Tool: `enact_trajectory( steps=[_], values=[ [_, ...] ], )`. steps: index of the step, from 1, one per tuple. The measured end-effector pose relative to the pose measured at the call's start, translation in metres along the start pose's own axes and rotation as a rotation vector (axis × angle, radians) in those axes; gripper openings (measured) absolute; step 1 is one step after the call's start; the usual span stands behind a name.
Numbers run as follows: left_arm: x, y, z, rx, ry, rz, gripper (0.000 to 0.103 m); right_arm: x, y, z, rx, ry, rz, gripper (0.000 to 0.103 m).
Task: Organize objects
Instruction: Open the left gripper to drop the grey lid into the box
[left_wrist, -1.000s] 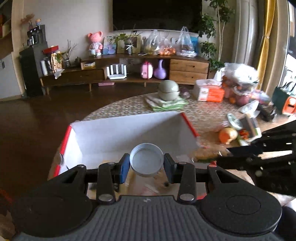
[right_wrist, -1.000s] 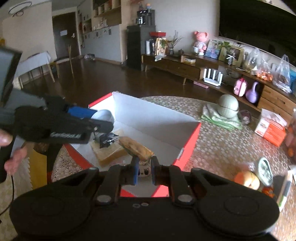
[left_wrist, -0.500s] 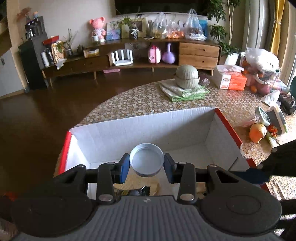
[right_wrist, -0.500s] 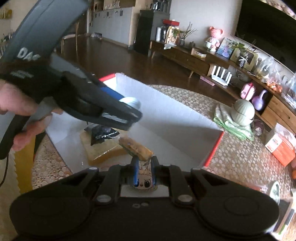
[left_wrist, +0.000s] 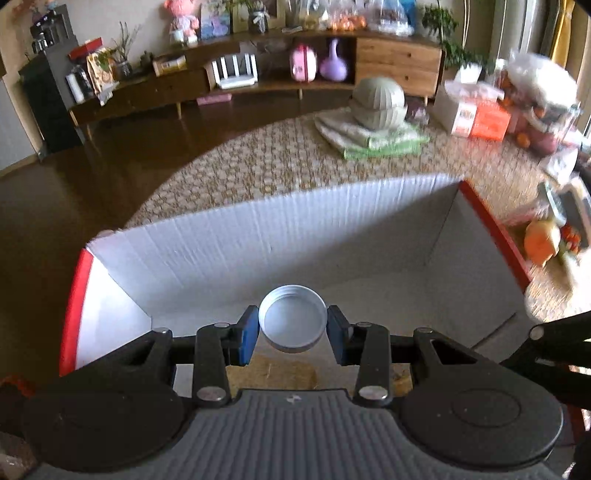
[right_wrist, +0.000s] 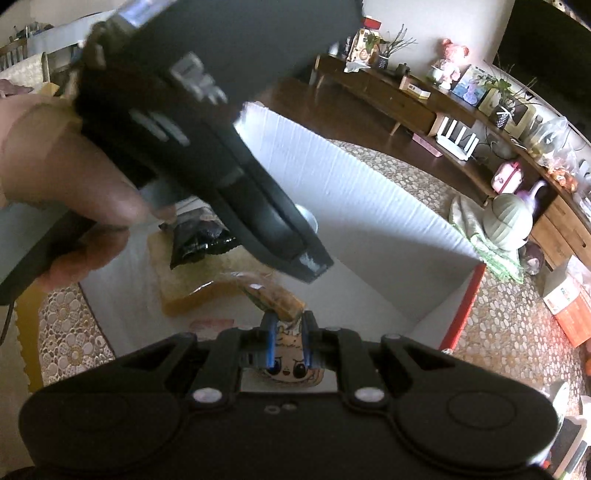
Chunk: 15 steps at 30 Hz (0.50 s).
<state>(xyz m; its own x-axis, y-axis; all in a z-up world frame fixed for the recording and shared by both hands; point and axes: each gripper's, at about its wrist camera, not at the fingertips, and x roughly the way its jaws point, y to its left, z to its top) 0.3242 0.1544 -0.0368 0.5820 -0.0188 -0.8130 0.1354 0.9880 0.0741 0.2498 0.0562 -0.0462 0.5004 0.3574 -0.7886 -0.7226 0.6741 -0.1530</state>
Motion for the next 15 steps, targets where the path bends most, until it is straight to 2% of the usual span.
enact_trajectory(
  steps=[6, 11, 14, 15],
  values=[
    [0.017, -0.006, -0.005, 0.025, 0.112, -0.008, 0.039, 0.0, 0.003, 0.0, -0.002, 0.011, 0.009, 0.015],
    [0.018, -0.007, -0.004, 0.031, 0.133, -0.006, 0.039, -0.003, 0.002, -0.001, 0.013, 0.008, 0.006, 0.02],
    [0.016, -0.007, -0.004, 0.032, 0.125, -0.006, 0.05, -0.006, -0.003, -0.002, 0.038, 0.0, 0.016, 0.022],
    [0.015, -0.005, -0.004, 0.026, 0.118, -0.004, 0.058, -0.008, -0.004, -0.002, 0.046, -0.004, 0.023, 0.025]
  ],
)
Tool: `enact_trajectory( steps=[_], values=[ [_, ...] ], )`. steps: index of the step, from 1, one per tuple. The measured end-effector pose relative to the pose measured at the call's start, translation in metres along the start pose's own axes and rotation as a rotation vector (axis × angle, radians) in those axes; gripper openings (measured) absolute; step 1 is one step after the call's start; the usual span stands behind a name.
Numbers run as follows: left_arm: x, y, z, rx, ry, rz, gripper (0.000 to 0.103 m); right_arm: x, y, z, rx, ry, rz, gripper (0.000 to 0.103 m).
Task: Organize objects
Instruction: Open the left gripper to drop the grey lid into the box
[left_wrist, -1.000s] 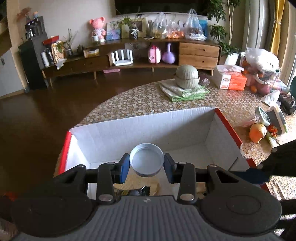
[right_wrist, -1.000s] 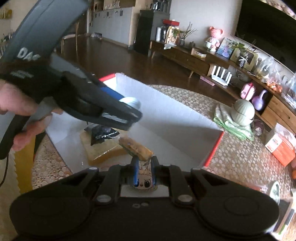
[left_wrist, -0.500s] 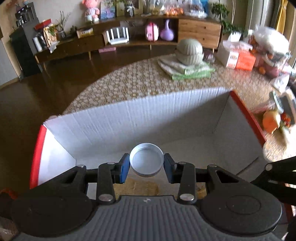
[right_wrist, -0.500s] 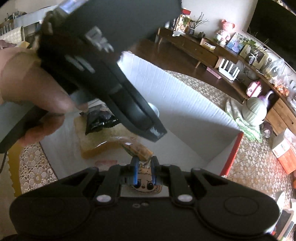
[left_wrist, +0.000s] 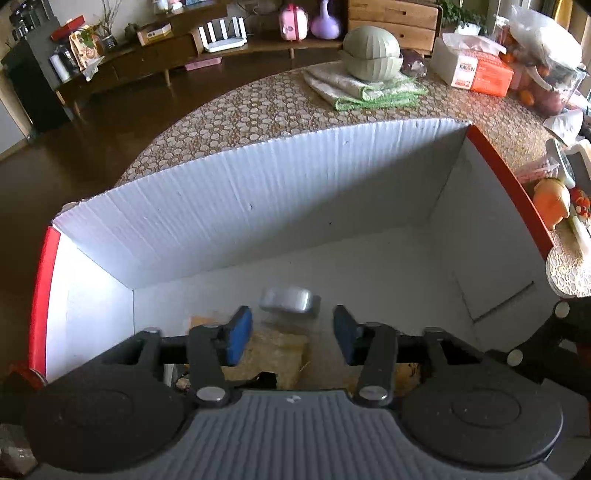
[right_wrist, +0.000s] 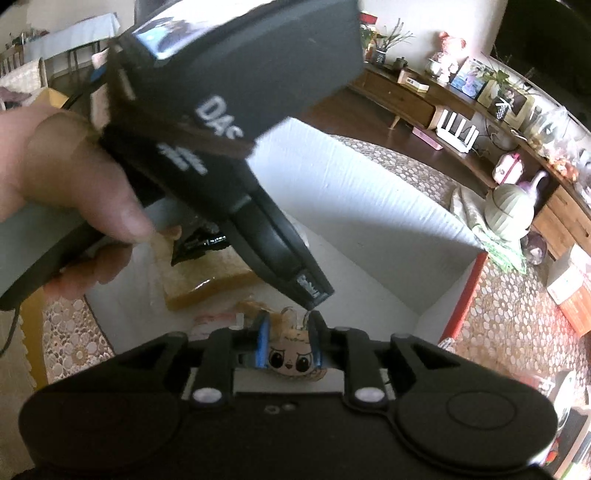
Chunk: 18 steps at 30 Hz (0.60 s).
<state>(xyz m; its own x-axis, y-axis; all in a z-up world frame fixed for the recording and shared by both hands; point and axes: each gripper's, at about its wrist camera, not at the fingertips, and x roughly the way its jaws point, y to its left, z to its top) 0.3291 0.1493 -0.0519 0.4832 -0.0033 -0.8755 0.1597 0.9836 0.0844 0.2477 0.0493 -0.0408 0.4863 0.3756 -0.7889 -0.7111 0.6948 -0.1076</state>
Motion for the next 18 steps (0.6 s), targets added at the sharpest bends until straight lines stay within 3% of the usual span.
enact_trajectory(
  steps=[3, 18],
  values=[
    [-0.006, 0.004, 0.0, -0.025, -0.03, -0.001, 0.063, -0.008, -0.003, -0.001, 0.017, -0.018, 0.013, 0.039],
    [-0.049, 0.002, -0.014, -0.07, -0.131, 0.033, 0.062, -0.06, -0.006, -0.011, 0.06, -0.098, 0.017, 0.05]
  ],
)
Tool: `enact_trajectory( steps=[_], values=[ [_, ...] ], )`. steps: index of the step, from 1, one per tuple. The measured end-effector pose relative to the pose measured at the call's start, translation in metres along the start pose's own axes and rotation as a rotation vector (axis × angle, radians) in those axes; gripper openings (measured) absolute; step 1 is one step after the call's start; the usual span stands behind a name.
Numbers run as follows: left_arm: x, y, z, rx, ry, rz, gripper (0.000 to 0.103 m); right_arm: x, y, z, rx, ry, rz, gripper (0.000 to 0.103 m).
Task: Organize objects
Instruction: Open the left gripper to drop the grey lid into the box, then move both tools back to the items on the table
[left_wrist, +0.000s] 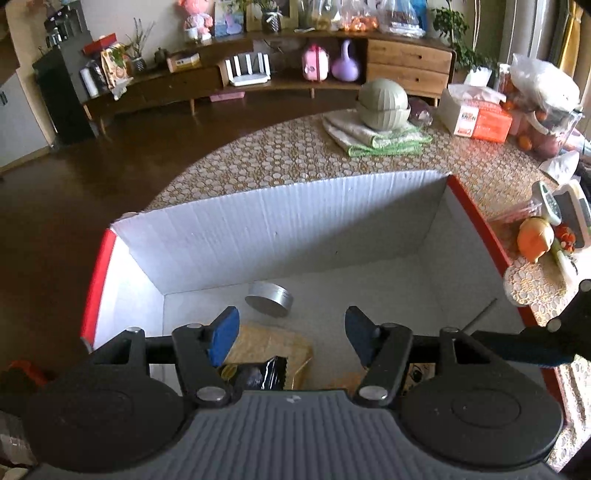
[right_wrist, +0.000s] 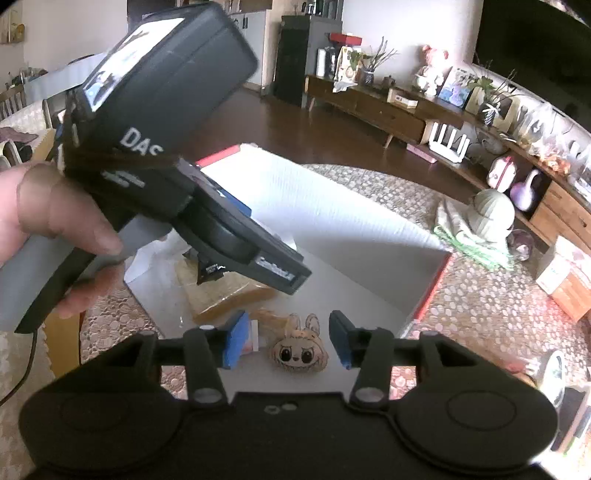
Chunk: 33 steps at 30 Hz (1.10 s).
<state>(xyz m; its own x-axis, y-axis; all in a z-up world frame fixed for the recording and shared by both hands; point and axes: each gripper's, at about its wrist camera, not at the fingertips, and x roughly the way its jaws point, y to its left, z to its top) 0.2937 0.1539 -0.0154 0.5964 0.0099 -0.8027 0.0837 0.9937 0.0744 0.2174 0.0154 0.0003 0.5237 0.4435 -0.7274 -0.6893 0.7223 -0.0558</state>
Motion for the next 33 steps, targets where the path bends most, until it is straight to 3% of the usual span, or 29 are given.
enact_trajectory(
  steps=[7, 10, 18, 22, 27, 33],
  values=[
    [-0.033, -0.006, -0.007, -0.017, -0.053, -0.001, 0.063, -0.033, -0.002, -0.008, 0.014, -0.043, 0.006, 0.061],
    [-0.046, -0.01, -0.011, -0.025, -0.076, -0.003, 0.071, -0.046, -0.002, -0.01, 0.02, -0.062, 0.009, 0.065],
    [-0.079, -0.019, -0.026, -0.033, -0.143, -0.007, 0.071, -0.079, -0.014, -0.027, 0.072, -0.113, 0.023, 0.078],
    [-0.094, -0.023, -0.032, -0.054, -0.173, -0.017, 0.079, -0.092, -0.019, -0.033, 0.092, -0.126, 0.026, 0.084],
    [-0.113, -0.03, -0.043, -0.064, -0.213, -0.022, 0.081, -0.111, -0.026, -0.044, 0.106, -0.162, 0.028, 0.098],
    [-0.13, -0.039, -0.055, -0.085, -0.253, -0.032, 0.082, -0.137, -0.038, -0.063, 0.146, -0.211, 0.013, 0.102]
  ],
)
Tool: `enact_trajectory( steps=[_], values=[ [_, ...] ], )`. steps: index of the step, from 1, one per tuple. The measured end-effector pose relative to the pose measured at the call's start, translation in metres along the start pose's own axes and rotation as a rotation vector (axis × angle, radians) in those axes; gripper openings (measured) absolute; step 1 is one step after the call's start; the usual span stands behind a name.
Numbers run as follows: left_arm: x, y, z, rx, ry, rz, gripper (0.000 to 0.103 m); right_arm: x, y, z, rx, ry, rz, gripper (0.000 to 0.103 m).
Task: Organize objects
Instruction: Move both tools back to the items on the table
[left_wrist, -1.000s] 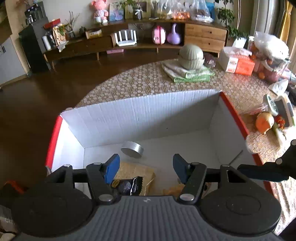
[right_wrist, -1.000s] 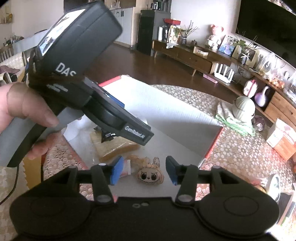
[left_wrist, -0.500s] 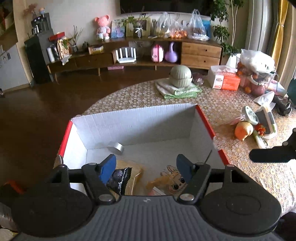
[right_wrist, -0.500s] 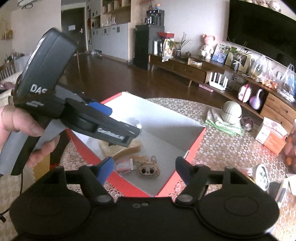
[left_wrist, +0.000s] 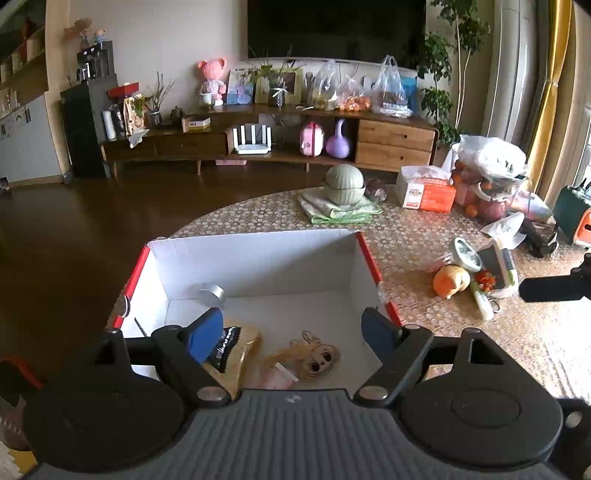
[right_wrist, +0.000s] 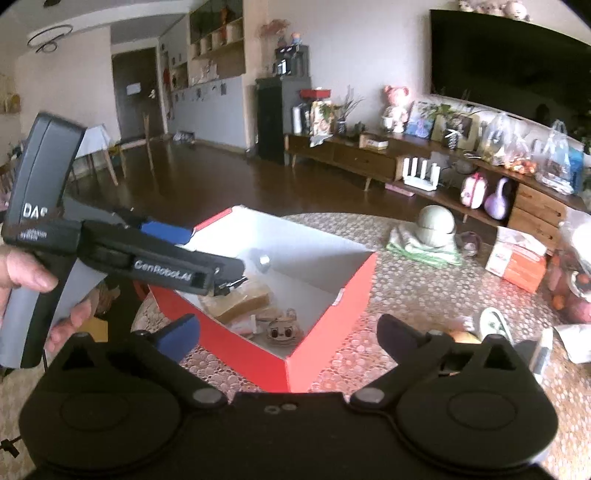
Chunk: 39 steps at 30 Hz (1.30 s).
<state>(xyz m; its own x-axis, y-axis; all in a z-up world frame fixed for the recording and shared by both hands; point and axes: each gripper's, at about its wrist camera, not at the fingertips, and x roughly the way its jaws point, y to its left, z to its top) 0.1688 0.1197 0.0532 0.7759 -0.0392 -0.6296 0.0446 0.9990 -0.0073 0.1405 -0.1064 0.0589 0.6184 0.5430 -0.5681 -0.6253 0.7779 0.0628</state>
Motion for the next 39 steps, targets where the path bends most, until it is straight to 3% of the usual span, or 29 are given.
enact_trajectory(
  steps=[8, 10, 24, 28, 39],
  values=[
    [-0.006, -0.025, -0.019, -0.008, -0.02, -0.029, 0.092, -0.031, -0.027, -0.029, 0.04, -0.017, -0.034, 0.102],
    [-0.005, -0.033, -0.023, -0.005, -0.021, -0.041, 0.101, -0.036, -0.036, -0.037, 0.041, -0.015, -0.049, 0.102],
    [0.01, -0.109, -0.034, 0.02, -0.034, -0.16, 0.103, -0.054, -0.124, -0.075, 0.161, 0.008, -0.207, 0.101],
    [0.021, -0.138, -0.036, 0.071, -0.061, -0.164, 0.103, -0.054, -0.152, -0.082, 0.201, 0.019, -0.249, 0.101],
    [0.076, -0.204, -0.033, 0.178, 0.024, -0.204, 0.103, -0.035, -0.212, -0.087, 0.252, 0.056, -0.312, 0.099]
  ],
)
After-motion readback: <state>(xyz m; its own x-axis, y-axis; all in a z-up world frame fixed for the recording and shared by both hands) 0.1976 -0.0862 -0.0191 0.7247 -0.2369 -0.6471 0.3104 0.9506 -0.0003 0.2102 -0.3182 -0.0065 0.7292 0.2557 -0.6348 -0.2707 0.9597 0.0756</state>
